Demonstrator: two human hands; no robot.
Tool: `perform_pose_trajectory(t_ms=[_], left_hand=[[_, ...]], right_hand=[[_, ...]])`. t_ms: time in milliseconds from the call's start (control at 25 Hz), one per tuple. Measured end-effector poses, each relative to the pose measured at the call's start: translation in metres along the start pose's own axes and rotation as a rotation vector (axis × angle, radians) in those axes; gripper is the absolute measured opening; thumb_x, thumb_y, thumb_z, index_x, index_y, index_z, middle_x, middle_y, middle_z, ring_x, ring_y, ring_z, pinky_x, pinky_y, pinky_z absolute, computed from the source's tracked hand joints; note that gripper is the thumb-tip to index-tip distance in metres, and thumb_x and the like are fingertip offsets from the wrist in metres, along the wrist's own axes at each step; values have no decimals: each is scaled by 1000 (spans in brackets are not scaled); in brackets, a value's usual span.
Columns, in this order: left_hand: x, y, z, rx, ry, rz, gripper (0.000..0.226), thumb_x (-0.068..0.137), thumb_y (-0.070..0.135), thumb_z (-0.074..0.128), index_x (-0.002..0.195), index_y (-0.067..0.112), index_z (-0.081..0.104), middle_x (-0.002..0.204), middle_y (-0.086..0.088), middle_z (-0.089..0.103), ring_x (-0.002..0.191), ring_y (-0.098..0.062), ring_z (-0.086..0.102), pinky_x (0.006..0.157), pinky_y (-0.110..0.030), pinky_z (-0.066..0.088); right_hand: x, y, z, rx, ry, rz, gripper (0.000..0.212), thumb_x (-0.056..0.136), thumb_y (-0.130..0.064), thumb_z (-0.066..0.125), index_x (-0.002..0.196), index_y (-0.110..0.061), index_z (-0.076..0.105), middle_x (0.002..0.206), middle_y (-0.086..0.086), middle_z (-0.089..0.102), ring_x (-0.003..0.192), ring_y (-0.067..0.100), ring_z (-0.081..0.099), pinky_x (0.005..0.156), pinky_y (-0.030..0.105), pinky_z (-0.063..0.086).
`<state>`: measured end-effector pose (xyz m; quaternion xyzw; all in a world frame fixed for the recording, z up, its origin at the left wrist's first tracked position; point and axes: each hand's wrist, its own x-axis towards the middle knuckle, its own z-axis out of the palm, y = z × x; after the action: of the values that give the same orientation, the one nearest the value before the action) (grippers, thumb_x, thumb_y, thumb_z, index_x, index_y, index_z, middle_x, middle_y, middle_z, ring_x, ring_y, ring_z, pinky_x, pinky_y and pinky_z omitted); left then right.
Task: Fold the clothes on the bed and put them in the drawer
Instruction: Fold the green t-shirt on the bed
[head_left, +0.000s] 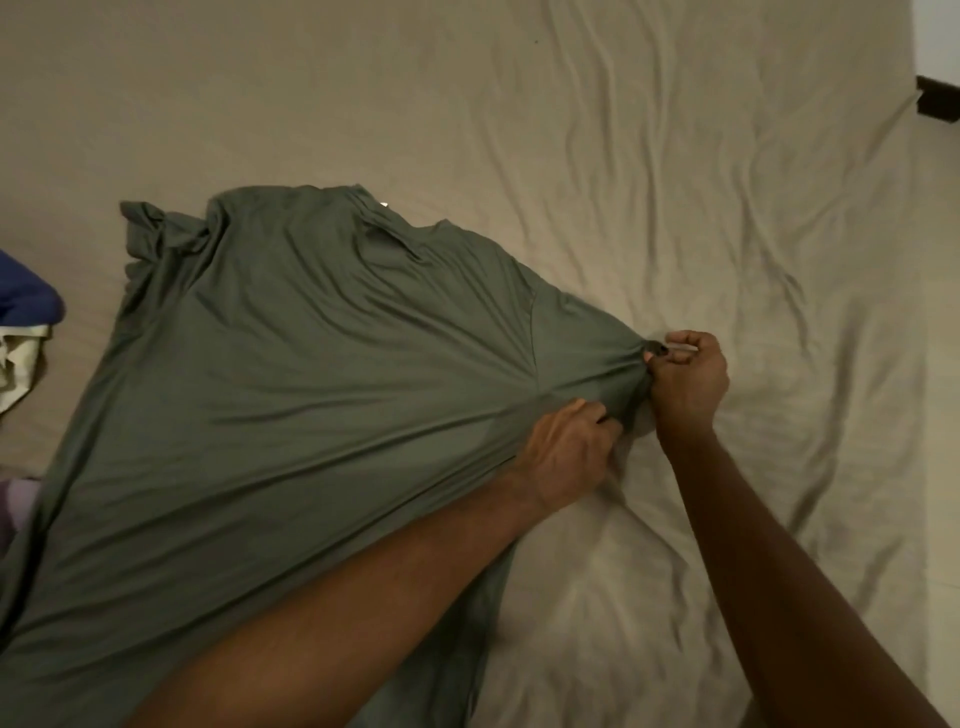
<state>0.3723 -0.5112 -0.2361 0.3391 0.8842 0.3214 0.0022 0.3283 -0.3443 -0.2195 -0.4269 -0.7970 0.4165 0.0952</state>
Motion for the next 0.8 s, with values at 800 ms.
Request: perform_pose_trajectory(t_ms=[800], left_hand=[[-80, -343, -288, 265, 446, -1269, 76, 81, 61, 73, 133, 10, 51, 133, -16, 56, 127, -39, 46, 100, -50, 39]], right_hand=[[-165, -168, 268, -221, -467, -994, 25, 88, -7, 61, 112, -11, 67, 113, 13, 60, 105, 33, 53, 92, 39, 43]])
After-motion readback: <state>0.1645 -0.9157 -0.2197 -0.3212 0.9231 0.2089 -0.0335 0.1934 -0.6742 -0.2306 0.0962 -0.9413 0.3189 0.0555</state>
